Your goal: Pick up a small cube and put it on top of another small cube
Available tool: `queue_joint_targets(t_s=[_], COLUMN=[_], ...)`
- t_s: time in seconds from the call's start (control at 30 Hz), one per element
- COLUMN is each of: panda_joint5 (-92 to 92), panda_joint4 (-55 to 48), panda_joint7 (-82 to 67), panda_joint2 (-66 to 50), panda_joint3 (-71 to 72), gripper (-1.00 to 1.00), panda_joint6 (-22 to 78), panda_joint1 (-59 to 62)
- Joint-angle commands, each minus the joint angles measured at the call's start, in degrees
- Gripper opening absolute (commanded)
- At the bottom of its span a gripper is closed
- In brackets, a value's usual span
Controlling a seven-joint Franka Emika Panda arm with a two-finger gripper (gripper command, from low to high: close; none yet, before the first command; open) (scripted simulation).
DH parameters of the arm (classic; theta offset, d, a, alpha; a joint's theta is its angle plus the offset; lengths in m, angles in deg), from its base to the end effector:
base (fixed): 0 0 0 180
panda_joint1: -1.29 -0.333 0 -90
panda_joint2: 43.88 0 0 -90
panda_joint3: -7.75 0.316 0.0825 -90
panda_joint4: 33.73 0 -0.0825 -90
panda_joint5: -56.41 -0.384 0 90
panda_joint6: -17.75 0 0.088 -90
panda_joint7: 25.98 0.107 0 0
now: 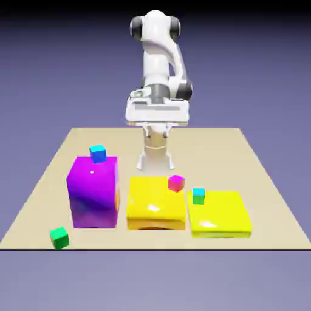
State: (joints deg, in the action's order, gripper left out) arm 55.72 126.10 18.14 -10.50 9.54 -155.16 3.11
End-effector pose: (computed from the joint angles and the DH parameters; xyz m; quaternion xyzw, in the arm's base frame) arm 0.3911 -0.0007 0.4705 -0.8500 0.3492 -0.3677 0.1426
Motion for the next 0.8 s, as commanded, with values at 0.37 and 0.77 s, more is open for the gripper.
queue_joint_targets(t_s=[0.37, 0.77], panda_joint5=[-6.86, -13.71], panda_joint4=[-11.64, -23.27], panda_joint7=[16.57, 33.13], panda_joint2=[7.19, 14.38], panda_joint3=[17.81, 35.62], gripper=[0.0, 0.0], panda_joint6=[10.94, 21.88], panda_joint1=[24.92, 49.84])
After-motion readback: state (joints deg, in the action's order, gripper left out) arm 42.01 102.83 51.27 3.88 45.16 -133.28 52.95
